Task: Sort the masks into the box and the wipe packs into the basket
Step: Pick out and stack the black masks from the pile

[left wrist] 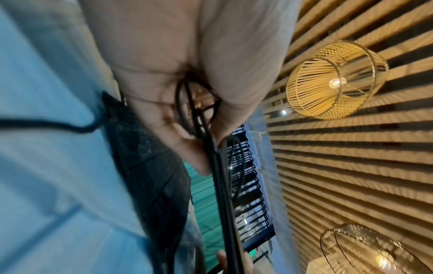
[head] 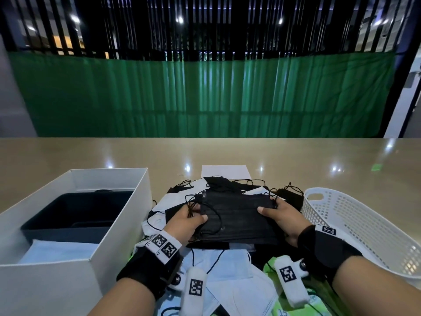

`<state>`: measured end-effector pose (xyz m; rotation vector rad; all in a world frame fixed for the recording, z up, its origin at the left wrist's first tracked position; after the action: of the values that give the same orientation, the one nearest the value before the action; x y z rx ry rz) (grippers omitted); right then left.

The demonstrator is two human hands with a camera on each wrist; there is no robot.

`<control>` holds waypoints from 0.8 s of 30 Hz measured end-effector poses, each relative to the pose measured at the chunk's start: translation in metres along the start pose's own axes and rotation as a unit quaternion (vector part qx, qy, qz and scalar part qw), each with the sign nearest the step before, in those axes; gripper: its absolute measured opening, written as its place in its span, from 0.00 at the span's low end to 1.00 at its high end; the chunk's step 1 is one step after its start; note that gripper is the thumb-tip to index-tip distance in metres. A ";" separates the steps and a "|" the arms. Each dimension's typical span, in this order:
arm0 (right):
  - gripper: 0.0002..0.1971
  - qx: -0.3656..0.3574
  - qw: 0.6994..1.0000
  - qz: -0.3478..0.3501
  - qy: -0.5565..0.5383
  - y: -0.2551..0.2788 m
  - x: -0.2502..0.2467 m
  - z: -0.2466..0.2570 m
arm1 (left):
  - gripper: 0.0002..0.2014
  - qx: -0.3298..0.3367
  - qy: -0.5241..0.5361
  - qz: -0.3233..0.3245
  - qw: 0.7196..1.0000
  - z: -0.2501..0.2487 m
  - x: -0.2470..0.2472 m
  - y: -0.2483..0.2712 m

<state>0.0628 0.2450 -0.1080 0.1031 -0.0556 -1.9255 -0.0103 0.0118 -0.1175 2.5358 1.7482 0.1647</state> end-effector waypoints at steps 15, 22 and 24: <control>0.12 0.108 0.992 -0.033 -0.053 0.000 -0.014 -0.042 | 0.15 -0.139 -0.017 0.011 0.990 0.026 0.003 0.009; 0.11 0.099 0.994 -0.036 -0.032 0.007 -0.009 -0.038 | 0.36 -0.084 -0.432 0.114 0.891 0.014 0.032 0.012; 0.11 0.099 0.994 -0.036 -0.030 0.008 -0.009 -0.036 | 0.34 -0.073 -0.488 0.127 0.860 0.009 0.036 0.016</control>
<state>0.0770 0.2511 -0.1429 0.1813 -0.2867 -1.9906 0.0181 0.0401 -0.1230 2.0764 0.9436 -0.8019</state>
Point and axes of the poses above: each hand's wrist, its own y-axis away from the middle knuckle, its own x-axis out of the palm, z = x × y, the point moved 10 cm from there along -y, towards the middle knuckle, and after that the axes turned 4 degrees about y, right-handed, at the moved point
